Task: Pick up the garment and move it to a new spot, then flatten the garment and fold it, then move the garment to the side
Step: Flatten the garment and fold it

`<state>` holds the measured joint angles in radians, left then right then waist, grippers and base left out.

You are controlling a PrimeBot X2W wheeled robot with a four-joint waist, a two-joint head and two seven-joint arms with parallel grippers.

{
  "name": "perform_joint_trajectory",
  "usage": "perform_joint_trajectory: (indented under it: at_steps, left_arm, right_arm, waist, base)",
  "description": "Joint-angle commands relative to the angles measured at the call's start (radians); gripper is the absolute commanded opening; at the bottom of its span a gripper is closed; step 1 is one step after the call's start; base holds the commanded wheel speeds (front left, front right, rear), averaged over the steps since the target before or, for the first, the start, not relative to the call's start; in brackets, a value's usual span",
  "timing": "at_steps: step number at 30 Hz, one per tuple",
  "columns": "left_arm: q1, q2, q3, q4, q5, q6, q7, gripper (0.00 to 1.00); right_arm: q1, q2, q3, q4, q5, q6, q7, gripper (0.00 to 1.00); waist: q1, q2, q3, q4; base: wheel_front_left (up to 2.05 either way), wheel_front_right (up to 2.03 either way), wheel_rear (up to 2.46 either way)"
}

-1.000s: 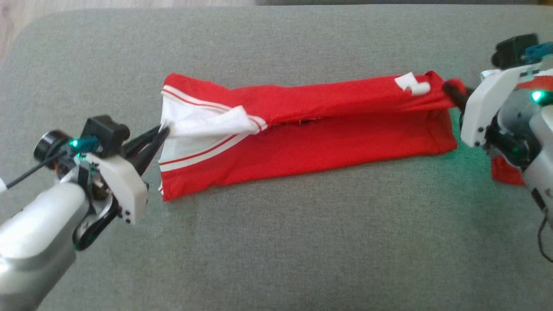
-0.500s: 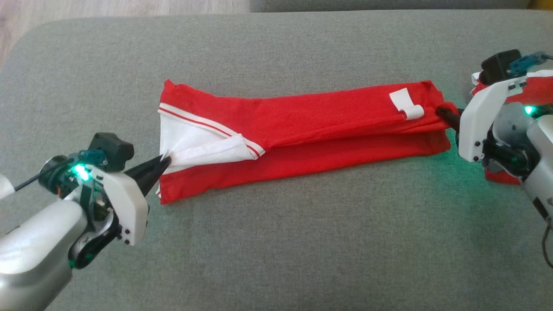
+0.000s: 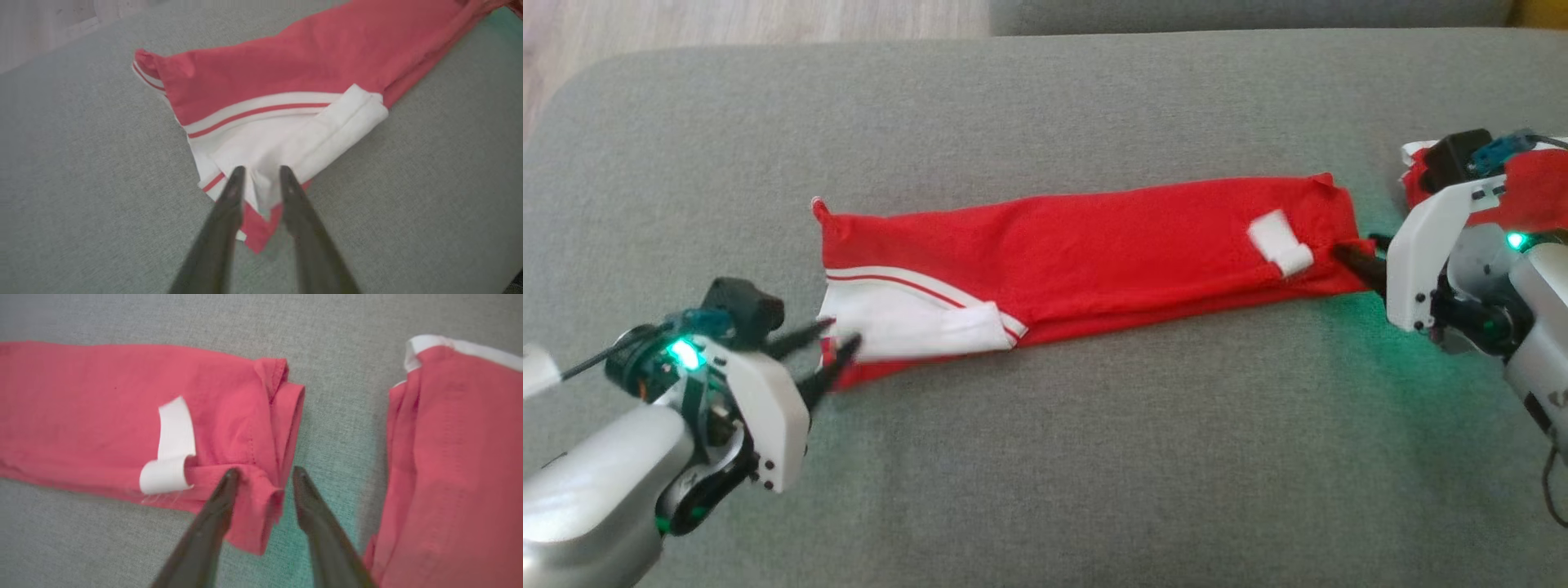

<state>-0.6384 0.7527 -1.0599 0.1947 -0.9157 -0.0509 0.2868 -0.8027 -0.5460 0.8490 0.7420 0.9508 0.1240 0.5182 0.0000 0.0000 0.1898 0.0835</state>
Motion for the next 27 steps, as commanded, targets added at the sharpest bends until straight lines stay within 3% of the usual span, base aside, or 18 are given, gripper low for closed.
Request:
perform_joint_trajectory:
  at_steps: [1, 6, 11, 17, 21, 26, 27]
  left_arm:
    - [-0.027, 0.047, 0.060, -0.010, -0.005, 0.010, -0.022, 1.00]
    - [-0.011, 0.034, 0.105, 0.014, 0.036, 0.087, -0.167, 1.00]
    - [-0.001, -0.032, 0.188, 0.032, 0.065, 0.206, -0.376, 1.00]
    - [0.080, -0.128, 0.339, 0.018, -0.011, 0.298, -0.536, 1.00]
    - [0.161, -0.211, 0.497, -0.052, 0.055, 0.324, -0.548, 1.00]
    - [0.306, -0.348, 0.678, -0.103, 0.179, 0.304, -0.548, 1.00]
    - [0.306, -0.348, 0.678, -0.103, 0.179, 0.304, -0.548, 1.00]
  right_arm:
    - [0.003, -0.005, -0.017, -0.015, 0.013, 0.007, -0.018, 1.00]
    - [-0.004, 0.024, -0.082, -0.012, 0.057, 0.007, -0.118, 1.00]
    - [-0.005, 0.057, -0.155, -0.019, 0.035, 0.007, -0.373, 1.00]
    - [0.036, 0.135, -0.216, -0.022, -0.034, 0.007, -0.647, 1.00]
    - [0.080, 0.192, -0.255, -0.004, -0.119, 0.007, -0.751, 1.00]
    - [0.149, 0.272, -0.369, -0.010, -0.271, 0.007, -0.779, 1.00]
    - [0.149, 0.272, -0.369, -0.010, -0.271, 0.007, -0.779, 1.00]
  waist:
    - [0.0000, 0.0000, -0.003, -0.005]
    - [0.0000, 0.0000, -0.018, -0.013]
    - [0.0000, 0.0000, -0.044, -0.014]
    - [0.0000, 0.0000, -0.078, -0.025]
    - [0.0000, 0.0000, -0.086, -0.031]
    - [0.0000, 0.0000, -0.094, -0.032]
    - [0.0000, 0.0000, -0.094, -0.032]
  base:
    - [0.00, 0.00, 0.00]
    - [0.00, 0.00, 0.00]
    - [0.00, 0.00, 0.00]
    - [0.00, 0.00, 0.00]
    - [0.00, 0.00, 0.00]
    - [0.00, 0.00, 0.00]
    - [0.00, 0.00, 0.00]
